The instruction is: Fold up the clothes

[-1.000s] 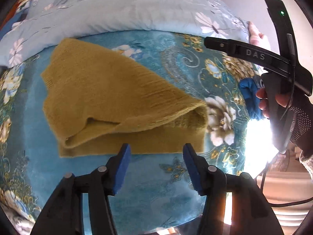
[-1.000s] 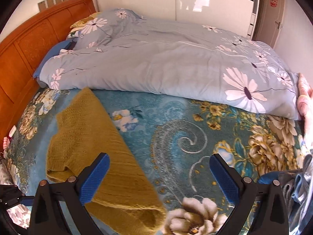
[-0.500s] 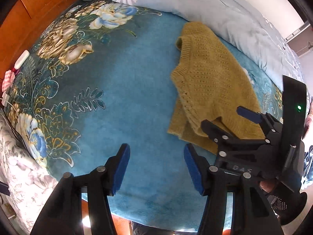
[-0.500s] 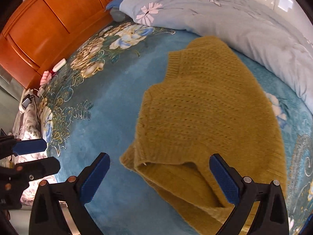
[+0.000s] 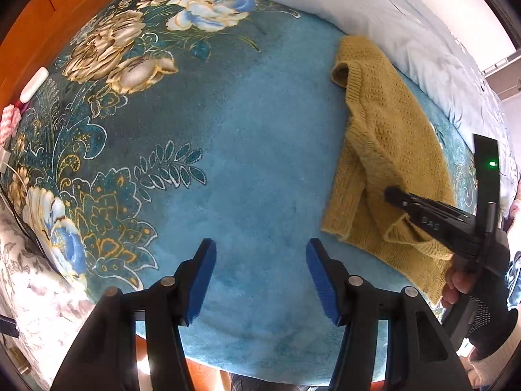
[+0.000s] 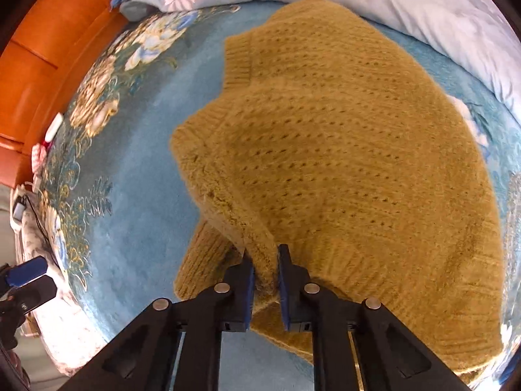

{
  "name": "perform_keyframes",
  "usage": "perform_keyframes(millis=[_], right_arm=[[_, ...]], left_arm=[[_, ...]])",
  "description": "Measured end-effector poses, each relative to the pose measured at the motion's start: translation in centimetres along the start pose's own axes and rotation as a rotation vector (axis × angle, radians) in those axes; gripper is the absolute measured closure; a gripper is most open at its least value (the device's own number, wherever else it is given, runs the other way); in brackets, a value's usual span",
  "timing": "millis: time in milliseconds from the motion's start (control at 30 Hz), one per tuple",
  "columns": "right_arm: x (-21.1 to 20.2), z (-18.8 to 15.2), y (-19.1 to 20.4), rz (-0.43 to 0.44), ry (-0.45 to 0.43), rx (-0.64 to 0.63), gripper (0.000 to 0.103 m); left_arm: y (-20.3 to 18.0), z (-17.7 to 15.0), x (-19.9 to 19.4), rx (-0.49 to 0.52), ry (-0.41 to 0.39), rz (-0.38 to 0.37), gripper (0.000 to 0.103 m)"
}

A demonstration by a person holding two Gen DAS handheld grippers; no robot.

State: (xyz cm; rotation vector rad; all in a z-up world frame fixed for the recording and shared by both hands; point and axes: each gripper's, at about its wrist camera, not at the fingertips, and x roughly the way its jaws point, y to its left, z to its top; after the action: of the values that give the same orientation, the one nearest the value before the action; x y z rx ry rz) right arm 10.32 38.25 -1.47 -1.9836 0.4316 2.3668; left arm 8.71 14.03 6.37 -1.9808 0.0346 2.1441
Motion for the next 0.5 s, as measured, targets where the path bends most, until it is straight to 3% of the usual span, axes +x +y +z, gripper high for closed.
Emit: perform_keyframes(millis=[167, 333, 500], right_arm=[[-5.0, 0.2, -6.1, -0.04, -0.088, 0.14, 0.091], [-11.4, -0.1, -15.7, -0.206, -0.184, 0.284, 0.091], [-15.1, 0.7, -22.8, -0.372, -0.222, 0.331, 0.091]], left_arm=[[-1.3, 2.6, 0.5, 0.081, -0.029, -0.015, 0.044], [-6.0, 5.9, 1.9, 0.255, -0.059, -0.008, 0.044], [-13.2, 9.2, 2.9, 0.49, -0.108, 0.001, 0.044]])
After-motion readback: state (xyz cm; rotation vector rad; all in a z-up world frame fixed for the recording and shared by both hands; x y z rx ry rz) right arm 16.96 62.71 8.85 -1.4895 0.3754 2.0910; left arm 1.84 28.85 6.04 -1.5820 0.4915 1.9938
